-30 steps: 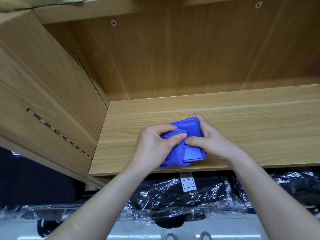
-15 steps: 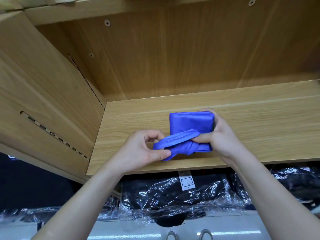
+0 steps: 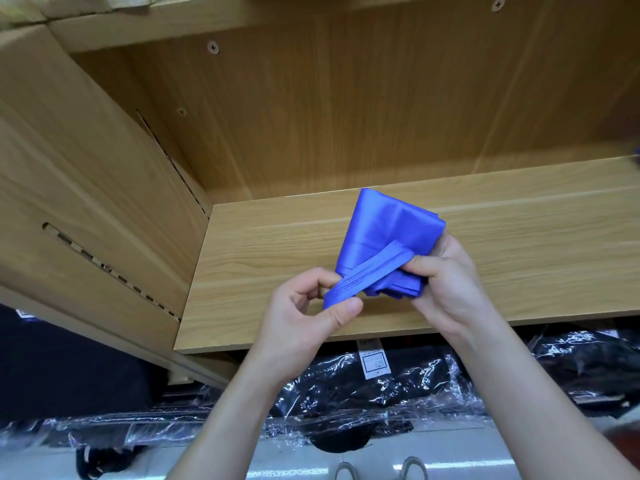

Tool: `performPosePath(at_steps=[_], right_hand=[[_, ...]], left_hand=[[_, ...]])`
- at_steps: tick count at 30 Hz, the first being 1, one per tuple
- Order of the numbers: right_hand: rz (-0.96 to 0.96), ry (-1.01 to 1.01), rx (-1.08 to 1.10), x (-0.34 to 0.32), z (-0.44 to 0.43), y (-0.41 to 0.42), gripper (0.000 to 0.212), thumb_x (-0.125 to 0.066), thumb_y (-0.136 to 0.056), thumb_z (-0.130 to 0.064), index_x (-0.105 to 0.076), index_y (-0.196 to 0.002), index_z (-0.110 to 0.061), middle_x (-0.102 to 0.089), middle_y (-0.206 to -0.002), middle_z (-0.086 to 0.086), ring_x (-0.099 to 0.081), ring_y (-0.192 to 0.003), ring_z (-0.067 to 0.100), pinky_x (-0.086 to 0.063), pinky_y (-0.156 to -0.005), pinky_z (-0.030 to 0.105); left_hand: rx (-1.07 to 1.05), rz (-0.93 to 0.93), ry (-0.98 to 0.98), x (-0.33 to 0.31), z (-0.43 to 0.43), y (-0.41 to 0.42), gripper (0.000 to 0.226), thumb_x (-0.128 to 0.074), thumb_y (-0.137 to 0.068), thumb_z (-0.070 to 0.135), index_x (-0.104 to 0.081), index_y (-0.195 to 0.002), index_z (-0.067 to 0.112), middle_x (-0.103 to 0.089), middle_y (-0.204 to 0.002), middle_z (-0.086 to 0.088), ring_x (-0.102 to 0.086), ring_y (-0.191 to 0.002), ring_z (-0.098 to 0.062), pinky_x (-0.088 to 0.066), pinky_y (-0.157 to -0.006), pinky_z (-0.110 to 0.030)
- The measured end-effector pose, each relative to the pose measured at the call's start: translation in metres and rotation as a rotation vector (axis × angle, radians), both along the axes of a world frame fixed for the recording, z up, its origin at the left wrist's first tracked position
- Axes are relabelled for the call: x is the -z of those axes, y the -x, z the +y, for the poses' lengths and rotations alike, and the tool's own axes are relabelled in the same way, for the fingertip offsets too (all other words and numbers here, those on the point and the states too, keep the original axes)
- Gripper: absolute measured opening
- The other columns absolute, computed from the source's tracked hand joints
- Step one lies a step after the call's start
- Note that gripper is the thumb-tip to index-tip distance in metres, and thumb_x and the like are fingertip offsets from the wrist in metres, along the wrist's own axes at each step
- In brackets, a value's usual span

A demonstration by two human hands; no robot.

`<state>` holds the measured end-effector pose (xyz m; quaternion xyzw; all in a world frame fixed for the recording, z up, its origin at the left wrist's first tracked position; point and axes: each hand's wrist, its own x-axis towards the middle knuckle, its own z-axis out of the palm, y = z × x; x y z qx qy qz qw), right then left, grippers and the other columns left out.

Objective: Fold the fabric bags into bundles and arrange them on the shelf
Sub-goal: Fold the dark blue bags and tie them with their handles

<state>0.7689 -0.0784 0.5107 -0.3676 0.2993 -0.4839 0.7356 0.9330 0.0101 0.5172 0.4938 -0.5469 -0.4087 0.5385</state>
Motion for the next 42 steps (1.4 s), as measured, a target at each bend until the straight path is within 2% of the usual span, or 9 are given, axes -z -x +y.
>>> performPosePath(at_steps=[4, 9, 13, 18, 24, 30, 33, 37, 42], right_hand=[[-0.038, 0.014, -0.089, -0.004, 0.002, 0.008, 0.045, -0.058, -0.064, 0.011, -0.057, -0.105, -0.007, -0.072, -0.082, 0.004, -0.070, -0.074, 0.019, -0.058, -0.062, 0.032], [0.029, 0.062, -0.262, 0.004, 0.007, 0.015, 0.069, -0.076, -0.050, 0.011, -0.056, -0.115, -0.001, -0.073, -0.097, 0.007, -0.069, -0.087, 0.019, -0.056, -0.074, 0.030], [0.072, 0.052, -0.378, 0.002, 0.002, 0.016, 0.085, -0.094, -0.042, -0.016, -0.057, -0.117, 0.001, -0.071, -0.108, 0.015, -0.069, -0.096, 0.026, -0.056, -0.080, 0.035], [0.213, 0.075, -0.510, -0.011, -0.003, 0.026, 0.067, -0.073, -0.060, 0.008, -0.050, -0.122, -0.001, -0.067, -0.113, 0.017, -0.064, -0.103, 0.029, -0.051, -0.094, 0.044], [0.450, 0.435, -0.454, -0.028, 0.012, 0.021, 0.095, -0.066, -0.075, 0.020, -0.040, -0.134, -0.049, -0.061, -0.094, 0.013, -0.059, -0.086, 0.019, -0.049, -0.081, 0.030], [0.799, 0.612, -0.221, -0.029, 0.016, 0.012, 0.061, -0.078, -0.065, 0.008, -0.069, -0.106, -0.037, -0.065, -0.105, -0.010, -0.061, -0.098, 0.001, -0.043, -0.087, 0.015], [0.625, 0.439, -0.265, -0.028, 0.016, 0.011, 0.052, -0.068, -0.059, 0.008, -0.074, -0.091, -0.032, -0.072, -0.094, -0.009, -0.065, -0.085, 0.002, -0.048, -0.077, 0.016], [0.502, 0.314, -0.144, -0.022, 0.013, 0.008, 0.046, -0.050, -0.042, 0.005, -0.074, -0.070, -0.023, -0.068, -0.073, -0.005, -0.058, -0.066, 0.008, -0.043, -0.056, 0.017], [0.622, 0.415, 0.024, -0.021, 0.008, 0.001, 0.041, -0.044, -0.044, -0.002, -0.059, -0.074, -0.025, -0.051, -0.063, -0.009, -0.042, -0.055, 0.009, -0.033, -0.048, 0.021]], left_hand=[[0.007, 0.004, 0.031, -0.005, 0.006, 0.002, 0.004, -0.071, -0.074, 0.034, -0.069, -0.073, 0.030, -0.062, -0.066, 0.013, -0.051, -0.064, -0.003, -0.040, -0.063, -0.015], [0.040, 0.286, 0.065, -0.012, -0.002, -0.008, 0.017, -0.080, -0.071, 0.031, -0.065, -0.066, 0.025, -0.047, -0.050, 0.009, -0.037, -0.043, -0.006, -0.033, -0.046, -0.016], [0.011, 0.486, -0.007, 0.001, -0.011, 0.000, 0.028, -0.087, -0.065, 0.038, -0.064, -0.068, 0.021, -0.047, -0.050, 0.005, -0.035, -0.040, -0.004, -0.032, -0.043, -0.014], [0.064, 0.527, -0.044, 0.012, -0.010, 0.000, 0.061, -0.090, -0.061, 0.039, -0.066, -0.116, 0.028, -0.053, -0.050, 0.000, -0.047, -0.041, -0.009, -0.041, -0.046, -0.019], [0.050, 0.383, -0.095, 0.017, -0.009, -0.013, 0.051, -0.087, -0.059, 0.053, -0.075, -0.104, 0.031, -0.058, -0.060, 0.004, -0.046, -0.048, -0.008, -0.042, -0.053, -0.016], [-0.035, 0.229, -0.066, 0.017, -0.010, -0.008, 0.025, -0.080, -0.071, 0.046, -0.076, -0.094, 0.037, -0.059, -0.058, 0.006, -0.047, -0.047, -0.005, -0.041, -0.052, -0.014], [-0.054, 0.212, -0.088, 0.014, -0.011, -0.006, 0.023, -0.068, -0.078, 0.019, -0.078, -0.088, 0.037, -0.057, -0.053, 0.004, -0.048, -0.044, -0.006, -0.041, -0.050, -0.014], [-0.002, 0.110, -0.038, 0.001, -0.011, -0.004, 0.020, -0.072, -0.073, 0.029, -0.078, -0.091, 0.036, -0.053, -0.051, 0.001, -0.049, -0.044, -0.008, -0.043, -0.051, -0.017], [-0.243, -0.142, 0.113, 0.000, -0.012, 0.003, 0.032, -0.076, -0.075, 0.035, -0.071, -0.105, 0.045, -0.053, -0.057, 0.002, -0.050, -0.047, -0.018, -0.046, -0.052, -0.026]])
